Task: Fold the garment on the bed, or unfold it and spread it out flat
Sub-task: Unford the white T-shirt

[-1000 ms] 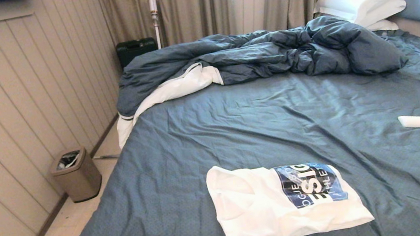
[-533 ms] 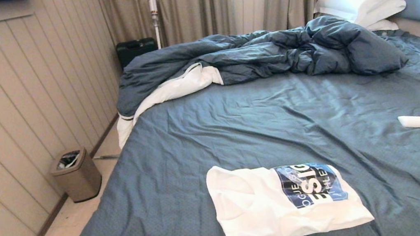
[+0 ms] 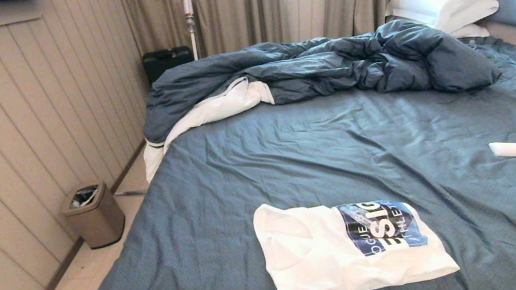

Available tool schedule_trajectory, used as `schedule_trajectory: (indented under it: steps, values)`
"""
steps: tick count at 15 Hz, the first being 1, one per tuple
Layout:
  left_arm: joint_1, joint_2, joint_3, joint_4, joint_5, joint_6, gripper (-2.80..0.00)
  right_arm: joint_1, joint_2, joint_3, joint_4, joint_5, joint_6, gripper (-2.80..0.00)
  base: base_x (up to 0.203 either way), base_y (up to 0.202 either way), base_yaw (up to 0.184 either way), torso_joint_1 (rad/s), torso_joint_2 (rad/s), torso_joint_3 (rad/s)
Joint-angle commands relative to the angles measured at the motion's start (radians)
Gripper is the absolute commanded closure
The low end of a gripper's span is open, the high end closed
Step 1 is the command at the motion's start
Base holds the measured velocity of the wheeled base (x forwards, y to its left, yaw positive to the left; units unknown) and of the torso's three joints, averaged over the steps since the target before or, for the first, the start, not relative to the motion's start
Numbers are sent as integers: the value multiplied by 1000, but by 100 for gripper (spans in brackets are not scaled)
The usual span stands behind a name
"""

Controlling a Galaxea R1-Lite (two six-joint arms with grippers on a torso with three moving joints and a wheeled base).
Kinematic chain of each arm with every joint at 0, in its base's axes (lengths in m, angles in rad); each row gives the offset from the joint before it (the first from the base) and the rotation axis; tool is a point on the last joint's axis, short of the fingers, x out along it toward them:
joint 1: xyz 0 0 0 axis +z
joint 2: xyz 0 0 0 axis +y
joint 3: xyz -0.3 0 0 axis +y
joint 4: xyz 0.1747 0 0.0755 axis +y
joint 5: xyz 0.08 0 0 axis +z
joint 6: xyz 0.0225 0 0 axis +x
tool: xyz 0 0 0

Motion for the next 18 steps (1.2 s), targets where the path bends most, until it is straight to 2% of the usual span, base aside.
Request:
schedule_trajectory:
  steps: [1, 2, 3, 5, 7, 9, 11, 14, 18]
  values:
    - [-1, 6, -3, -83, 6, 2, 0, 1, 2, 31, -142, 7, -33, 0, 0, 0, 0, 0, 0, 0]
    - [0, 6, -3, -108, 33, -3, 0, 2, 2, 44, -134, 12, -43, 0, 0, 0, 0, 0, 0, 0]
    - [0, 4, -3, -95, 25, -14, 0, 2, 2, 45, -131, 14, -32, 0, 0, 0, 0, 0, 0, 0]
    - [-2, 4, -3, -86, -24, -21, 0, 2, 2, 45, -131, 12, 13, 0, 0, 0, 0, 0, 0, 0]
    - [-3, 4, -3, -9, -45, -28, 0, 2, 2, 45, -131, 10, 11, 0, 0, 0, 0, 0, 0, 0]
    - [-2, 5, -3, 4, 11, -127, 0, 2, 2, 45, -131, 10, 11, 0, 0, 0, 0, 0, 0, 0]
    - [15, 4, -3, 7, 16, -154, 0, 2, 2, 45, -131, 10, 11, 0, 0, 0, 0, 0, 0, 0]
    - [15, 4, -3, 5, 13, -109, 0, 2, 2, 45, -131, 10, 10, 0, 0, 0, 0, 0, 0, 0]
    - [15, 6, -3, 1, 13, -94, 0, 2, 2, 45, -131, 14, 9, 0, 0, 0, 0, 0, 0, 0]
